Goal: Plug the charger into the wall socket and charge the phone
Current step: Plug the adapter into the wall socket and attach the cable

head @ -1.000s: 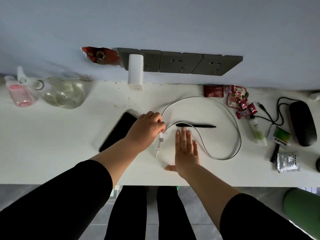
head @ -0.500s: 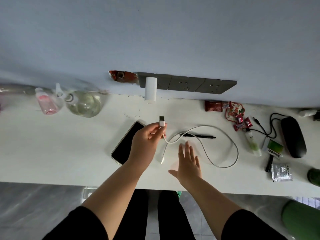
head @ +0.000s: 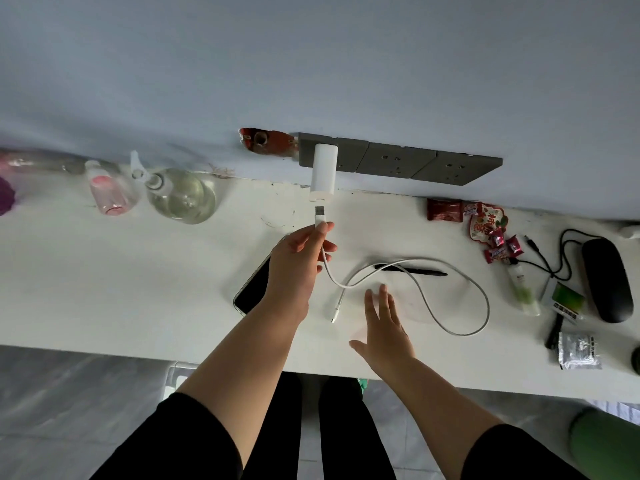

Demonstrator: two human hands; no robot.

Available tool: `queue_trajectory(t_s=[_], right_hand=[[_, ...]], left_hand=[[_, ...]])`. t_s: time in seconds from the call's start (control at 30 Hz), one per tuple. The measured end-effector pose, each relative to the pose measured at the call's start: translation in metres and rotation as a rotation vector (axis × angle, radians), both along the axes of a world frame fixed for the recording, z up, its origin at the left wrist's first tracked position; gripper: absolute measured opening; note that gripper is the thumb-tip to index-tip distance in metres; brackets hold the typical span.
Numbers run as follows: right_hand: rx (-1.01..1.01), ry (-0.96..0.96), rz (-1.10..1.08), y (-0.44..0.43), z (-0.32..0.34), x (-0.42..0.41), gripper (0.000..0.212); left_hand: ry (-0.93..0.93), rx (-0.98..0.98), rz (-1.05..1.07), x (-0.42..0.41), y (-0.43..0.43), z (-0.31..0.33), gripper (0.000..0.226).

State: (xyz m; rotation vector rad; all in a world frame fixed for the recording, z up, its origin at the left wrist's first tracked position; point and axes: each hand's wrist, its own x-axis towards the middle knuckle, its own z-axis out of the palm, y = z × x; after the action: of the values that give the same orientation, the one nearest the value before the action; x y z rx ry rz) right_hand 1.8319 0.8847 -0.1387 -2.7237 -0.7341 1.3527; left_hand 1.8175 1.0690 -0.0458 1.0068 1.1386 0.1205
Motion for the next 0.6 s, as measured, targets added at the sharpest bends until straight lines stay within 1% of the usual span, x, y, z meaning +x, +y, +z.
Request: queue_trajectory(t_s=[0.4, 0.6], right_hand=[[-0.007, -0.007, 0.032, -0.002, -0.001, 0.0, 0.099], [-0.011, -0.011, 0.037, -0.003, -0.002, -0.001, 0.101]], left_hand=[[-0.026, -0.011, -0.009, 0.0, 0.01, 0.002, 0.026], [0.003, 0.031, -0.078, 0.002, 0.013, 0.005, 0.025]])
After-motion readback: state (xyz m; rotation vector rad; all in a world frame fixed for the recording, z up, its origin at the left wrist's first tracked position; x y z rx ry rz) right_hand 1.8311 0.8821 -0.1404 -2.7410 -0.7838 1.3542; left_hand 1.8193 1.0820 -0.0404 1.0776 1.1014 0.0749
